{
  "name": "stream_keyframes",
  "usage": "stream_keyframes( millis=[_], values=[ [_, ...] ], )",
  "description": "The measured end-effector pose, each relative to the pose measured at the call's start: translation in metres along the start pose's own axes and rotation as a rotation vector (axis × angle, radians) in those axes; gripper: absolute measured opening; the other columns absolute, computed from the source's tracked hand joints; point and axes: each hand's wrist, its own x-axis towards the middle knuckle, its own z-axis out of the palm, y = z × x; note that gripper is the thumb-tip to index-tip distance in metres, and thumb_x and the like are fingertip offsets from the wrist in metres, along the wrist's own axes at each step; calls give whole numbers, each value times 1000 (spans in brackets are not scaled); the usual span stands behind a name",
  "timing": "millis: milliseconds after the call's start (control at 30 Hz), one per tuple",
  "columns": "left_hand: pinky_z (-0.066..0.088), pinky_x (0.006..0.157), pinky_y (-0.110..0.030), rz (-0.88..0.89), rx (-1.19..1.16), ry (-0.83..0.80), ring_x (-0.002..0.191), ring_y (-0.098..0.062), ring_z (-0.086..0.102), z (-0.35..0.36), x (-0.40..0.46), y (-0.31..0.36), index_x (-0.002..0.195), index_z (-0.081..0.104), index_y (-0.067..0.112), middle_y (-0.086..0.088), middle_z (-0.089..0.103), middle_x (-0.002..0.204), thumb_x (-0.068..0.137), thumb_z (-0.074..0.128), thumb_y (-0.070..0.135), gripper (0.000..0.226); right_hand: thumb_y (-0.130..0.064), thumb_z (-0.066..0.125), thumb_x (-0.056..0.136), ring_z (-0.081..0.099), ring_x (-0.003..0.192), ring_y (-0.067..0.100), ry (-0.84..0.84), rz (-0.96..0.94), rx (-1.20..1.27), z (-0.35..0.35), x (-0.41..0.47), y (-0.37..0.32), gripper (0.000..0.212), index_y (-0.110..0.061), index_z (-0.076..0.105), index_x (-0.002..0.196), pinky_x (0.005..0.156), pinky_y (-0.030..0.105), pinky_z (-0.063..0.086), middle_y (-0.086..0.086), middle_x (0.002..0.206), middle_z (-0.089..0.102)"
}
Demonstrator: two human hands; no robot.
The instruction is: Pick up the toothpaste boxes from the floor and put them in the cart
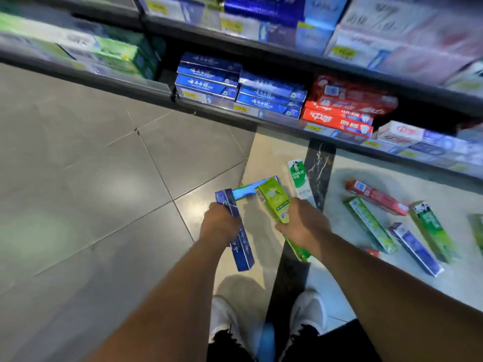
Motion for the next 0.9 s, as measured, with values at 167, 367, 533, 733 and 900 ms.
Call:
stream_keyframes(
  millis=[167,367,533,733,900],
  values=[
    [61,71,-47,137,83,-76,84,-35,71,-118,-158,75,103,59,8,-14,69,97,78,72,24,32,-51,73,77,61,86,27,63,79,189,-142,-137,-25,43,-19,52,95,67,30,45,5,96,60],
    [59,78,-45,438,340,-191,94,-35,68,-220,-360,159,95,45,12,-11,62,99,84,73,31,36,-61,75,64,63,93,26,196,117,347,-288,-306,-32,57,-18,57,98,67,29,41,2,94,60],
    [55,68,-35,748,600,-299,94,-31,67,-245,-488,229,92,52,14,-15,66,103,90,68,29,22,-66,75,63,64,95,24,357,242,504,-364,-431,7,65,-18,60,104,77,34,52,2,100,67],
    [57,76,-44,973,778,-422,94,-29,66,-198,-604,291,88,51,22,-7,62,93,84,73,32,25,-73,74,59,66,86,17,568,436,748,-379,-563,94,63,-20,64,92,69,23,48,-7,83,64],
    [54,53,-30,1092,915,-575,79,-20,65,-82,-706,331,98,53,10,-7,61,90,88,70,23,23,-50,78,74,52,65,11,647,570,866,-368,-668,199,43,-22,45,76,52,19,35,-12,69,49]
  ],
)
